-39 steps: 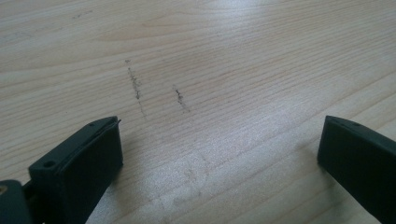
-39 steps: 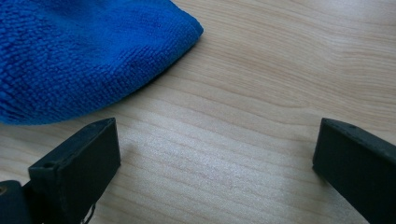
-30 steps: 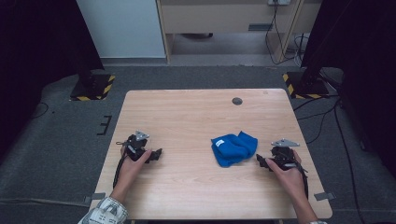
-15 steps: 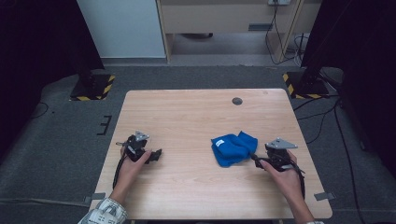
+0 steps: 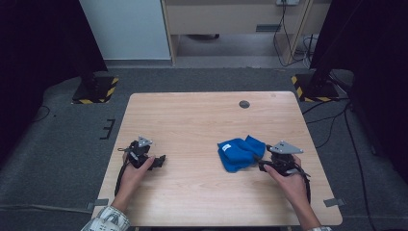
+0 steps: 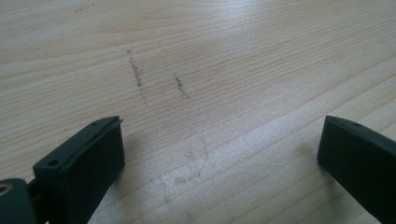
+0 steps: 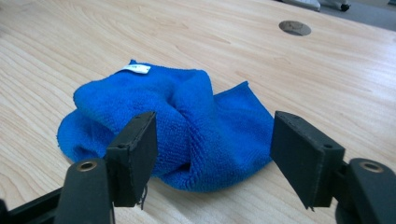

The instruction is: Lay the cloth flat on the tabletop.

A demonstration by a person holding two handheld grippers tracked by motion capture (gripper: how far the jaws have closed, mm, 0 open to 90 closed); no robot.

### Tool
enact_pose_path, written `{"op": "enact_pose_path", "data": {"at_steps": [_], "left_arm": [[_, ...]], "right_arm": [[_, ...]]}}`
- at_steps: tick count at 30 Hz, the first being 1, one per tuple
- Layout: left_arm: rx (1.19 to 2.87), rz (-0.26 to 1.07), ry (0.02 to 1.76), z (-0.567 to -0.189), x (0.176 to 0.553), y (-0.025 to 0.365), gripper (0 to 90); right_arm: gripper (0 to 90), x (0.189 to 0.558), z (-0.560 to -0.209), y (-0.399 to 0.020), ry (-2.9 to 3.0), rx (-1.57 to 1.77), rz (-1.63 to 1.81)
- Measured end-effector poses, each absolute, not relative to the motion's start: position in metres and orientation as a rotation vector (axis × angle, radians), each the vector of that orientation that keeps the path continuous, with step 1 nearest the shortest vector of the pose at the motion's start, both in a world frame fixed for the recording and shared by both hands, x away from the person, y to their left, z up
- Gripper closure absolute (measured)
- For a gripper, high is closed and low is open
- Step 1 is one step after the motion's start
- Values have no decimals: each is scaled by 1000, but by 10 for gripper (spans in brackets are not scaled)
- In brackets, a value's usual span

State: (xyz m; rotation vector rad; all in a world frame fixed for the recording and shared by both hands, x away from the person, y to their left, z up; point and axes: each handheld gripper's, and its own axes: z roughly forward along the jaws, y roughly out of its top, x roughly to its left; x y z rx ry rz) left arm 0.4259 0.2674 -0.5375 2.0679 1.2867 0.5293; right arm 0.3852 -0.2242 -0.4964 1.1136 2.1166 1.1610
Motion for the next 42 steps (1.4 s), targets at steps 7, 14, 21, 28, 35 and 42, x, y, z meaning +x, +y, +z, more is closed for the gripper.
{"op": "enact_pose_path", "data": {"at_steps": [7, 14, 21, 28, 35, 42], "left_arm": [[2071, 529, 1285, -537, 426, 268, 0], [2067, 531, 1288, -537, 427, 267, 0], [2072, 529, 1282, -537, 426, 267, 0], [2070, 529, 1282, -537, 426, 266, 0], [2070, 529, 1279, -537, 426, 266, 2], [2071, 529, 1275, -537, 426, 265, 9]], "right_arm": [[348, 383, -496, -218, 2155, 1076, 1196], [196, 391, -504, -199, 2228, 1056, 1150], [372, 394, -506, -189, 2264, 1049, 1091], [535, 394, -506, -190, 2275, 1047, 1101], [730, 391, -502, -187, 2282, 1030, 1157], [750, 385, -497, -169, 2301, 1002, 1177]]}}
